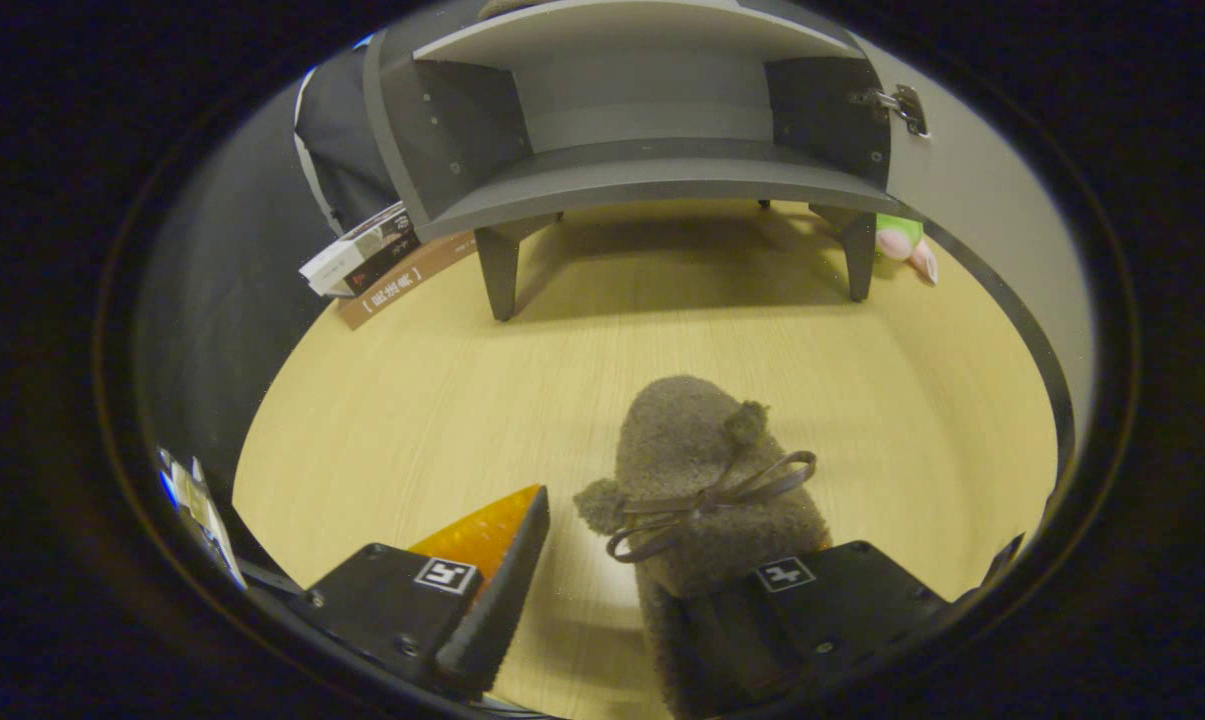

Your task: Open the shoe cabinet door, grab the shoes and put them into the shoe cabinet, then close the shoe cabinet door.

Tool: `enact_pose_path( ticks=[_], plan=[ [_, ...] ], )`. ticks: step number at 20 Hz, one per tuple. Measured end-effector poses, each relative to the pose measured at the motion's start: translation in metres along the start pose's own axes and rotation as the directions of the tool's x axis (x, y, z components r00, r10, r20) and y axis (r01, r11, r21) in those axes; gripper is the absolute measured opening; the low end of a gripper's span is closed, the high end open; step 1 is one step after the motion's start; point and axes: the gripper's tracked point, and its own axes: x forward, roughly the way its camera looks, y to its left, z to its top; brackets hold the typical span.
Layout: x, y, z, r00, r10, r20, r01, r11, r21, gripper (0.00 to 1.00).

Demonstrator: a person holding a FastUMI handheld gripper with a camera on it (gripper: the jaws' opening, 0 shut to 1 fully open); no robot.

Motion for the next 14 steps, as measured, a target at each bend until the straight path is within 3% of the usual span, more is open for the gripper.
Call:
enact_pose_path(
  ticks=[2, 3, 5, 14],
  plan=[
    [-0.005, -0.012, 0.001, 1.000, -0.006, -0.010, 0.006, 1.000, 0.029, 0.58],
    [-0.006, -0.006, -0.004, 0.999, 0.032, -0.026, -0.031, 0.998, 0.052, 0.29],
    [-0.010, -0.008, -0.009, 0.998, 0.049, -0.039, -0.046, 0.996, 0.076, 0.13],
    [-0.100, 0.013, 0.014, 0.994, 0.081, 0.077, -0.082, 0.997, 0.007, 0.07]
  ],
)
